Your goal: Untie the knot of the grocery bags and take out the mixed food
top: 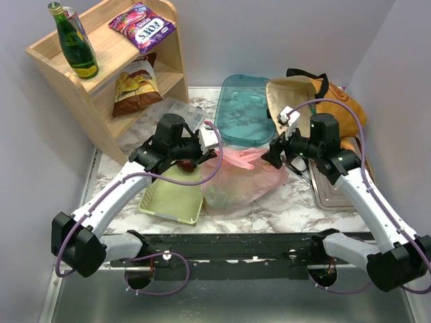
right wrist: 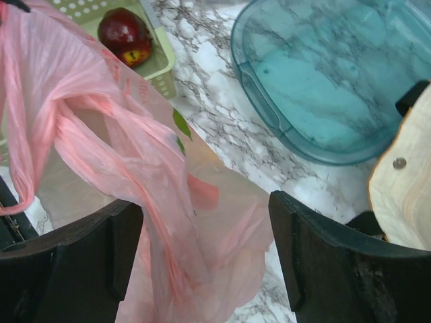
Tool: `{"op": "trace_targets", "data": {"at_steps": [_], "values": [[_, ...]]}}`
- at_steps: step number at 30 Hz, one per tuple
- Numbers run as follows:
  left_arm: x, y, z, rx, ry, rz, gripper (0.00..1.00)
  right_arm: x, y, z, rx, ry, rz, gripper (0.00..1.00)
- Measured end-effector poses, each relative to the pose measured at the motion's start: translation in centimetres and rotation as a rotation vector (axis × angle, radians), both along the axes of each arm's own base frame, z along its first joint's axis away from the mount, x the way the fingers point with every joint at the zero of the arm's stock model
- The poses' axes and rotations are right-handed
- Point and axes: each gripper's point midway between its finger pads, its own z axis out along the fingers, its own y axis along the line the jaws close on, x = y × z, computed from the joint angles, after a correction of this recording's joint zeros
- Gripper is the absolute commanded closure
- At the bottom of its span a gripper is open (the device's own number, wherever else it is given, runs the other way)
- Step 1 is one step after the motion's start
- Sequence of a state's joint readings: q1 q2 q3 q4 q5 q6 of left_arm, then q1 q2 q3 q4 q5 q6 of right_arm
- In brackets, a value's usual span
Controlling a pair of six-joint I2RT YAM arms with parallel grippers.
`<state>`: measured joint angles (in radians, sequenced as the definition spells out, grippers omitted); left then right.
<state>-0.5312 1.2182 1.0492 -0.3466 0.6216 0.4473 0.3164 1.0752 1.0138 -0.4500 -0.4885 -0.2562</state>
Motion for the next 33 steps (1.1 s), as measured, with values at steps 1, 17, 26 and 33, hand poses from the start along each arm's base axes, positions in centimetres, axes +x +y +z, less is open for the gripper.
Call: {"op": "trace_targets", "data": {"at_steps": [1, 17, 26, 33], "values": [[-0.1, -0.3, 0.3, -0.004, -0.002, -0.005, 0.92, 0.0, 0.4, 0.0, -0.005, -0.004, 0.018, 0.24], [1.7, 2.8, 0.4, 0.019, 0.037, 0.089, 0.95, 3.5, -2.9, 3.8, -0.142, -0.222, -0.195, 0.99], [1.1, 4.2, -0.9, 0.105, -0.080, 0.002, 0.52, 2.2, -4.5, 4.4, -0.071, -0.192, -0.265, 0.99], [-1.9, -0.4, 4.6, 0.115, -0.208, -0.198, 0.36, 1.1, -2.5, 3.7, 0.026, -0.102, -0.179, 0.99]]}}
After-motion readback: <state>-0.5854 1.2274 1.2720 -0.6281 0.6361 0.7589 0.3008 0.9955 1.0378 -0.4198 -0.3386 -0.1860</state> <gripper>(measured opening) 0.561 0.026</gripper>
